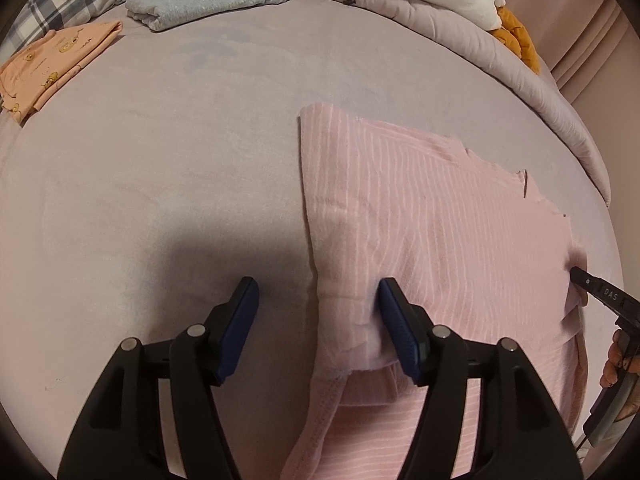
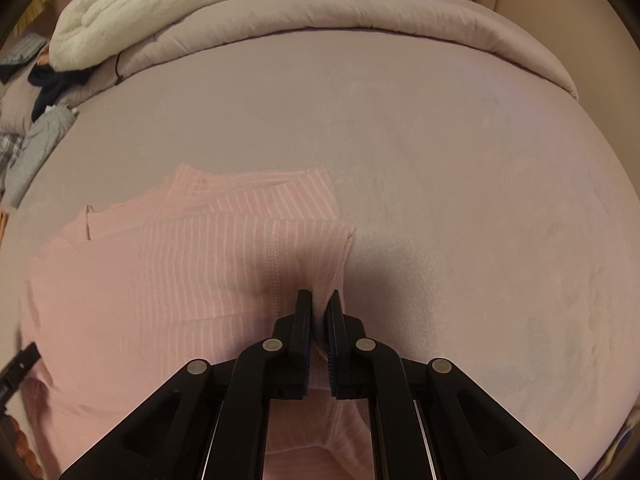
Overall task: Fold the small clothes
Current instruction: 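Lower the sleeve onto the shirt body and open the right gripper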
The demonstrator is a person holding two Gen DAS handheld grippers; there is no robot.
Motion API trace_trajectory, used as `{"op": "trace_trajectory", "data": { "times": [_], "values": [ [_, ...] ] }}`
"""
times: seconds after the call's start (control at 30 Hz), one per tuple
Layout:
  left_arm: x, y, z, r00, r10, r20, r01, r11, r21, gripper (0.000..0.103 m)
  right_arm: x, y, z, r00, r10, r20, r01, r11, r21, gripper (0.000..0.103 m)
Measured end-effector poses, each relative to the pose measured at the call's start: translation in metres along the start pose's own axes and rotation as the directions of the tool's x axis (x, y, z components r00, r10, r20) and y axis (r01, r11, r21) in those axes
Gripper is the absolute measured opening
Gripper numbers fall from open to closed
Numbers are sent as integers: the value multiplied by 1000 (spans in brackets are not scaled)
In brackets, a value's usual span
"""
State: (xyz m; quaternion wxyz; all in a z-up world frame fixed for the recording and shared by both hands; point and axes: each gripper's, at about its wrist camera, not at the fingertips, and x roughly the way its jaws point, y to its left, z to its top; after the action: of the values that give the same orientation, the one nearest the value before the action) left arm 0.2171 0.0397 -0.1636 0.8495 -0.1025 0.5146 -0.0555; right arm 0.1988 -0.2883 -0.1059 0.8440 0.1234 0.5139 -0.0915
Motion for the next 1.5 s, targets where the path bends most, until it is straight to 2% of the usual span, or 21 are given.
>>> {"op": "trace_trajectory", "data": {
  "times": [0.47,1.23,1.5],
  "values": [
    [3,-6,0,1000,13,9,-13,1000,17,70,6,3,-10,999,-12,32,13,1000,-19,6],
    [6,-9,-1,999,35,22,-36,999,36,74,9,-5,-13,997,24,79,-24,1000,1,6],
    [5,-9,0,1000,27,13,-27,999,19,75,10,-3,-13,996,8,83,-8,1000,-6,6]
  ]
}}
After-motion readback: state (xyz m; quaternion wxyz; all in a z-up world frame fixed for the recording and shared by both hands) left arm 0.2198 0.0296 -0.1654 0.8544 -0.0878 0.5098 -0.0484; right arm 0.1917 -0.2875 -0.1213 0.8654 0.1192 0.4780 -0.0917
